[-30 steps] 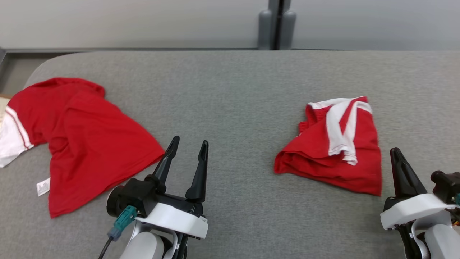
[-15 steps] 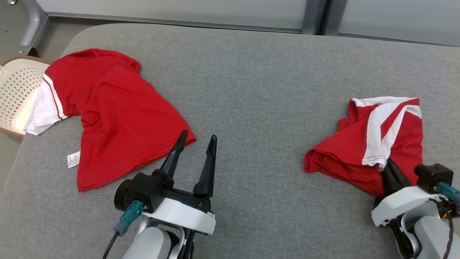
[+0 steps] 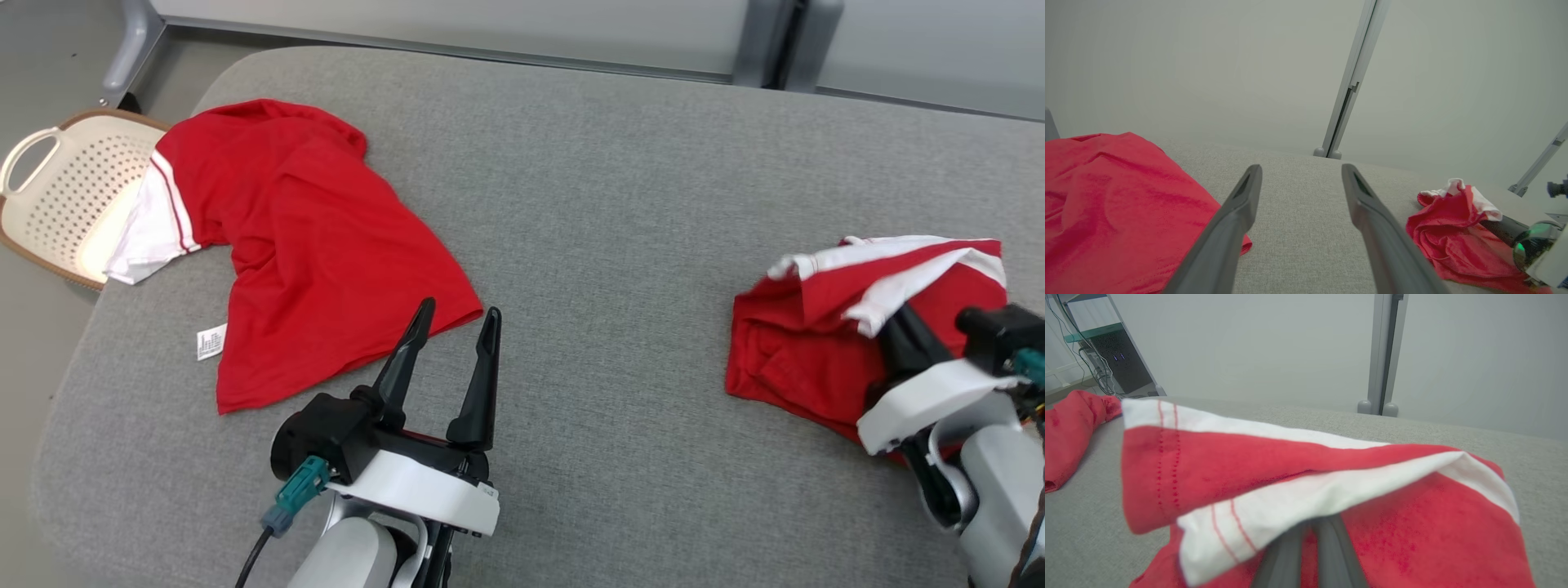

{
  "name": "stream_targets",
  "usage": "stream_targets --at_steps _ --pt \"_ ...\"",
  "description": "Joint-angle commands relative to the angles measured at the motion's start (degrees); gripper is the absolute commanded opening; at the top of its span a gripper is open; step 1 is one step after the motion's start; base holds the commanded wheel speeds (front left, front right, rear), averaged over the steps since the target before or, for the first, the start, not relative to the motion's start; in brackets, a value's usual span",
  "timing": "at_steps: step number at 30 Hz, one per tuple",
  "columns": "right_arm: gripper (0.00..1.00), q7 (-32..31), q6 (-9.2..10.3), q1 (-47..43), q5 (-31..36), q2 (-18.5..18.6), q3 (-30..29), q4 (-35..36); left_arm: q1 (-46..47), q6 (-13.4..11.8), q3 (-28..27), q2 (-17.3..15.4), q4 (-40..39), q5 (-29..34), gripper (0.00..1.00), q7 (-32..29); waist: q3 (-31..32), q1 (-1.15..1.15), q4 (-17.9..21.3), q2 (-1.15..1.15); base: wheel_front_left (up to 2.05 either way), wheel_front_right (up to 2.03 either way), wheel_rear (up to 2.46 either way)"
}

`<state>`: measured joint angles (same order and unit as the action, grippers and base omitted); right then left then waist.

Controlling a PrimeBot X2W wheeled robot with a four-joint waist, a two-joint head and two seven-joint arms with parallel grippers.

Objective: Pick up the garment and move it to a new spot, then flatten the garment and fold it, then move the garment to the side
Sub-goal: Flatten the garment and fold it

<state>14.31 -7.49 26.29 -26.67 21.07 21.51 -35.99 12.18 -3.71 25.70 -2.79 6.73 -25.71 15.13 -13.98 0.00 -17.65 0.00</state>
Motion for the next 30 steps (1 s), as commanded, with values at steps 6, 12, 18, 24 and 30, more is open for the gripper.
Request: stream_targets --at_steps 6,12,18,24,30 --pt "0.00 -2.2 -0.01 5.3 -0.8 1.9 1.0 -2.2 1.6 -0.6 1.1 -0.2 -0.9 -1.2 1.00 0.0 -2.5 0.00 -2.8 0.00 0.00 0.00 0.00" --pt "0.00 -7.0 -0.01 9.3 -0.8 2.6 2.8 -7.6 2.4 -1.2 2.4 -0.2 -1.6 -2.0 1.00 0.0 -4.5 0.00 -4.9 0.00 0.00 0.00 0.00" --pt "0.00 -7.1 -0.01 11.4 -2.5 1.5 4.2 -10.7 2.7 -1.7 2.0 -0.2 -1.3 -1.5 1.00 0.0 -4.3 0.00 -4.1 0.00 0.00 0.00 0.00" --pt "0.00 -3.9 -0.01 11.5 -4.1 0.1 6.6 -9.7 2.7 -0.9 0.5 -0.2 -0.1 0.2 1.00 0.0 -1.8 0.00 -0.1 0.00 0.00 0.00 0.00" --pt "0.00 -1.0 0.00 11.2 -4.8 -0.4 8.0 -5.8 2.7 0.1 -2.1 -0.2 0.4 1.9 1.00 0.0 1.4 0.00 5.9 0.00 0.00 0.00 0.00"
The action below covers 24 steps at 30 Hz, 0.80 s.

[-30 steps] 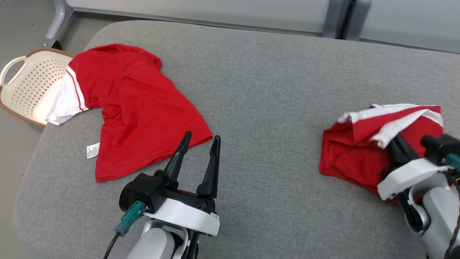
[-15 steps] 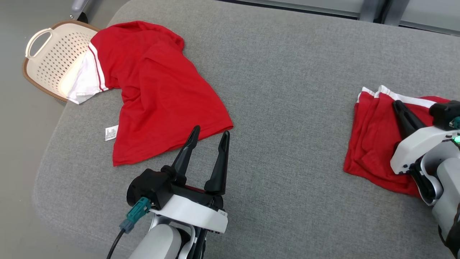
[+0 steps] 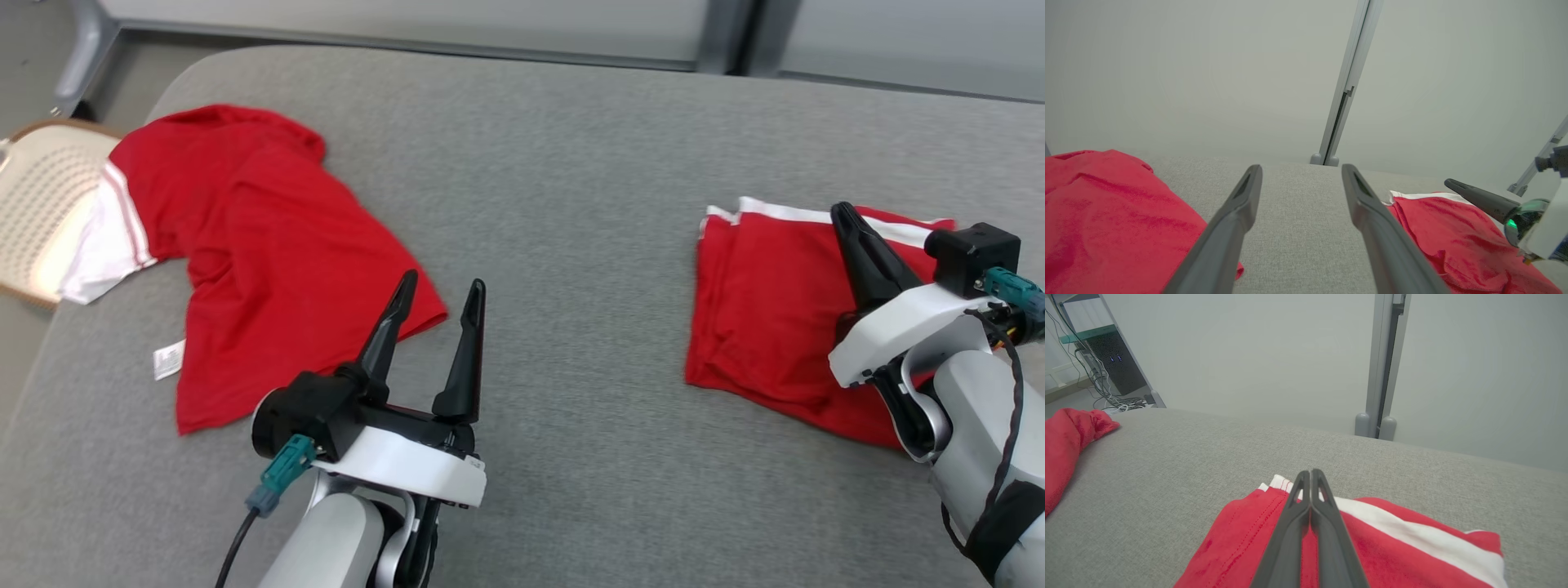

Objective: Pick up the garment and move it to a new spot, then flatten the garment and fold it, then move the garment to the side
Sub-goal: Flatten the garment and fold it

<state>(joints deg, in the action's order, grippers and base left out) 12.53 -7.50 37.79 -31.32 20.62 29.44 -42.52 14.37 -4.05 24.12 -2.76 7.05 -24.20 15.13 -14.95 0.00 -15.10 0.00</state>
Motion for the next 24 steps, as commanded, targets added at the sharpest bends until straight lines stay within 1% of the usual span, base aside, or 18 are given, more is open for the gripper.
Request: stream_targets --at_steps 1,5,6,8,11,13,17,18,19,21,24 --pt "0.00 1.2 0.01 -0.9 0.0 0.3 0.2 1.7 0.5 0.5 -1.0 -0.3 0.0 0.7 1.00 0.0 2.8 0.00 4.3 0.00 0.00 0.00 0.00" --pt "0.00 2.3 0.00 -3.8 0.8 0.9 -1.5 4.8 0.1 1.0 -2.3 -0.2 0.2 1.4 1.00 0.0 4.5 0.00 7.8 0.00 0.00 0.00 0.00" --pt "0.00 2.3 0.00 -3.8 0.8 0.9 -1.5 4.8 0.1 1.0 -2.3 -0.2 0.2 1.4 1.00 0.0 4.5 0.00 7.8 0.00 0.00 0.00 0.00" --pt "0.00 2.4 0.00 -5.7 1.6 1.3 -2.8 6.4 -0.2 1.1 -3.0 -0.3 0.4 1.6 1.00 0.0 5.2 0.00 9.3 0.00 0.00 0.00 0.00" --pt "0.00 2.7 0.01 -9.5 2.1 0.8 -7.0 9.4 -0.6 1.3 -4.2 -0.2 0.5 2.0 1.00 0.0 6.1 0.00 11.3 0.00 0.00 0.00 0.00" --pt "0.00 2.8 0.00 -12.2 4.1 0.4 -10.7 12.5 -0.9 1.5 -4.9 -0.2 0.6 2.3 1.00 0.0 6.5 0.00 12.5 0.00 0.00 0.00 0.00" --pt "0.00 2.7 0.00 -19.1 6.8 -2.0 -18.1 17.4 -1.7 2.1 -5.6 -0.3 1.1 2.7 1.00 0.0 7.3 0.00 14.1 0.00 0.00 0.00 0.00" --pt "0.44 2.7 0.00 -20.3 8.3 -2.4 -19.9 18.5 -2.1 2.1 -5.8 -0.3 1.1 2.9 1.00 0.0 7.6 0.00 14.5 0.00 0.00 0.00 0.00" --pt "1.00 2.7 0.00 -21.8 9.3 -3.3 -21.4 19.5 -2.6 2.0 -6.1 -0.3 1.1 3.3 1.00 0.0 7.9 0.00 14.8 0.00 0.00 0.00 0.00" --pt "1.00 2.7 0.00 -24.7 10.8 -5.3 -23.9 21.1 -3.9 1.9 -6.6 -0.2 1.3 3.8 1.00 0.0 8.4 0.00 15.4 0.00 0.00 0.00 0.00" --pt "1.00 2.8 0.00 -27.4 13.4 -7.0 -26.4 23.5 -5.4 2.3 -7.1 -0.2 1.1 4.9 1.00 0.0 9.0 0.00 16.1 0.00 0.00 0.00 0.00"
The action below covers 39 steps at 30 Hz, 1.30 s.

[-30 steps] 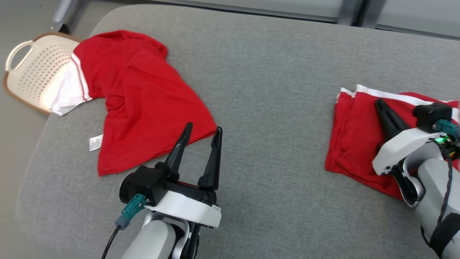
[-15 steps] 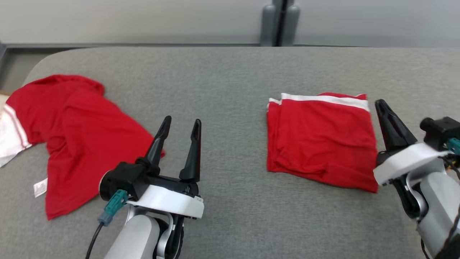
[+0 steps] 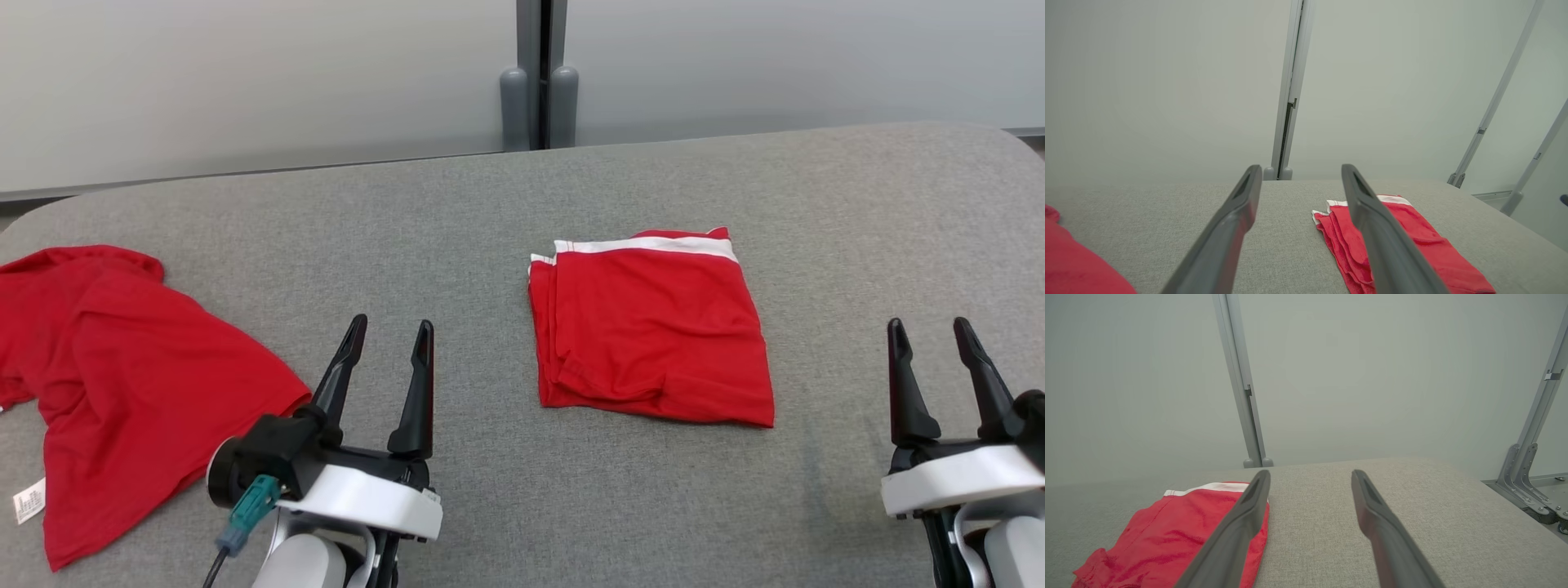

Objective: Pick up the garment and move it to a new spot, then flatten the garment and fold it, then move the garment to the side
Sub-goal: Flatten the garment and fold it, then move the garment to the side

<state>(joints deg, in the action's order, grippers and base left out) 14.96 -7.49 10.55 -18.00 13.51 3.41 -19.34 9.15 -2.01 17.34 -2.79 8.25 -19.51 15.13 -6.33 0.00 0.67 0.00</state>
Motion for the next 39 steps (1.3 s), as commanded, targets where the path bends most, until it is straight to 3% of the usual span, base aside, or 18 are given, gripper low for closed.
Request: stream_targets --at_steps 1,11,19,30,38,39 --pt "1.00 0.3 -0.01 -0.9 0.7 -0.6 -0.7 0.9 -0.7 0.3 -0.6 -0.2 -0.3 0.4 1.00 0.0 0.5 0.00 0.5 0.00 0.00 0.00 0.00" --pt "1.00 0.3 -0.01 -3.3 4.3 -2.8 -2.8 4.2 -2.1 0.3 -1.7 -0.2 -1.7 0.6 1.00 0.0 0.2 0.00 0.1 0.00 0.00 0.00 0.00" --pt "1.00 0.3 -0.01 0.2 3.5 -1.8 -1.2 -2.4 -0.1 0.4 0.9 -0.2 -1.6 0.2 1.00 0.0 -3.5 0.00 -2.2 0.00 0.00 0.00 0.00" --pt "1.00 -1.5 -0.01 8.8 -7.4 -0.2 2.5 -13.3 3.7 0.2 4.3 -0.2 -1.7 -0.7 1.00 0.0 -8.9 0.00 -7.7 0.00 0.00 0.00 0.00" --pt "1.00 -2.8 -0.01 14.0 -12.9 1.8 8.3 -21.2 4.9 -0.5 5.0 -0.2 -2.3 -0.8 1.00 0.0 -11.2 0.00 -10.3 0.00 0.00 0.00 0.00" --pt "0.46 -2.6 -0.01 14.4 -13.2 2.1 9.0 -21.9 5.1 -0.5 5.1 -0.2 -2.3 -0.8 1.00 0.0 -11.3 0.00 -10.4 0.00 0.00 0.00 0.00"
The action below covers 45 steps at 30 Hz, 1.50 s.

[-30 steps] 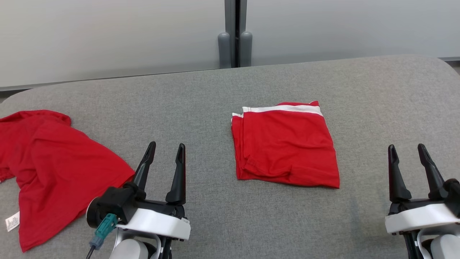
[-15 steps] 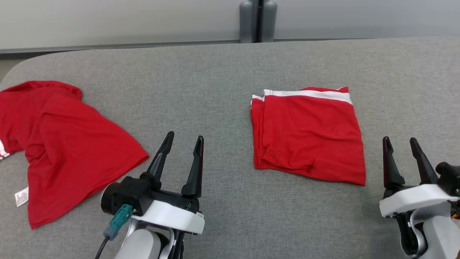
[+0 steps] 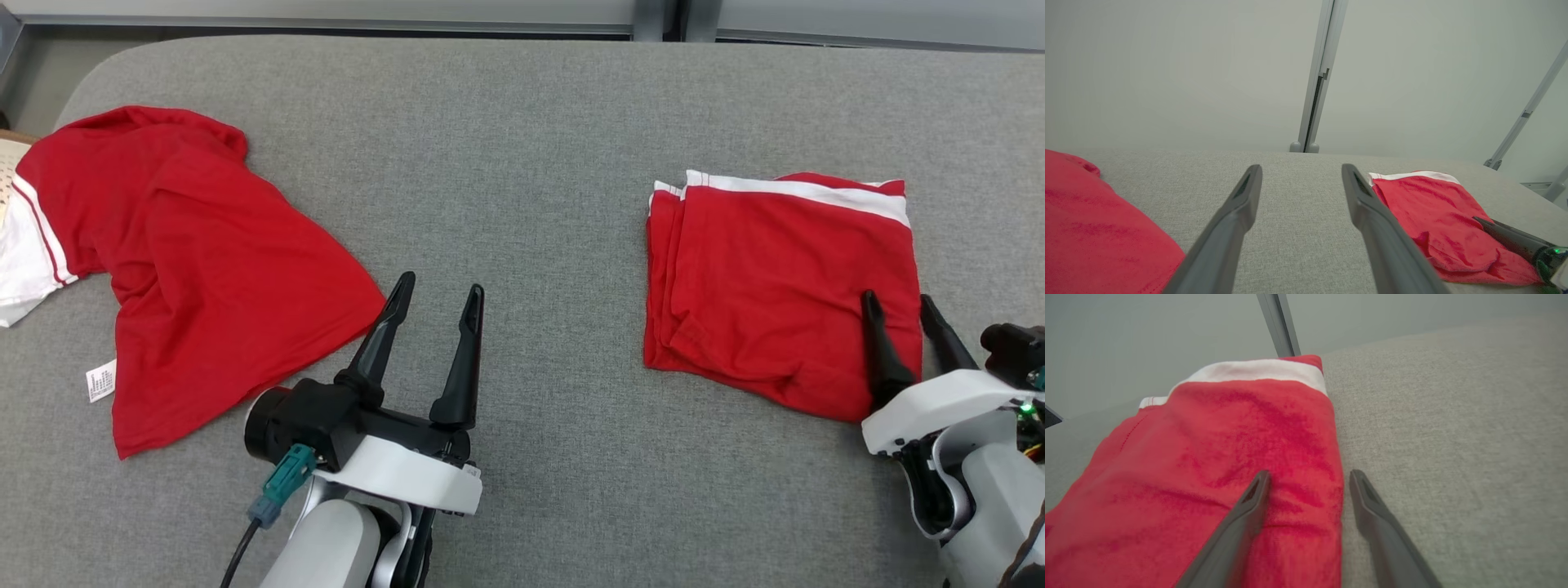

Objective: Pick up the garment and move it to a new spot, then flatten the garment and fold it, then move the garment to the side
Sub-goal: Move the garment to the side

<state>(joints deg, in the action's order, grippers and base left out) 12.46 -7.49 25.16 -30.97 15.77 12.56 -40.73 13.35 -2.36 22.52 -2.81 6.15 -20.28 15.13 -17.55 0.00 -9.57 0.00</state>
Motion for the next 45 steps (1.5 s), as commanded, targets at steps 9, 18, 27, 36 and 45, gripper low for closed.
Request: stream_targets --at_steps 9,18,27,36,45 --pt "0.00 2.6 0.00 3.9 4.0 3.4 5.3 -1.2 1.6 0.4 -0.2 -0.2 0.5 1.0 1.00 0.0 -0.5 0.00 3.2 0.00 0.00 0.00 0.00" --pt "0.00 2.8 0.01 7.3 12.7 9.4 8.7 6.3 4.6 1.7 0.3 -0.2 -0.4 4.6 1.00 0.0 -3.3 0.00 12.5 0.00 0.00 0.00 0.00" --pt "0.00 2.8 0.01 10.6 18.8 22.9 12.2 9.2 11.4 3.1 2.2 -0.3 1.3 8.9 1.00 0.0 -9.7 0.00 20.5 0.00 0.00 0.00 0.00" --pt "0.00 2.8 0.02 14.4 21.9 29.5 5.6 4.9 16.3 3.4 4.0 -0.2 1.5 9.7 1.00 0.0 -15.2 0.00 22.2 0.00 0.00 0.00 0.00" --pt "0.00 2.8 0.02 13.3 24.9 29.3 -3.3 1.6 17.4 3.1 4.4 -0.2 2.2 9.8 1.00 0.0 -17.4 0.00 20.2 0.00 0.00 0.00 0.00"
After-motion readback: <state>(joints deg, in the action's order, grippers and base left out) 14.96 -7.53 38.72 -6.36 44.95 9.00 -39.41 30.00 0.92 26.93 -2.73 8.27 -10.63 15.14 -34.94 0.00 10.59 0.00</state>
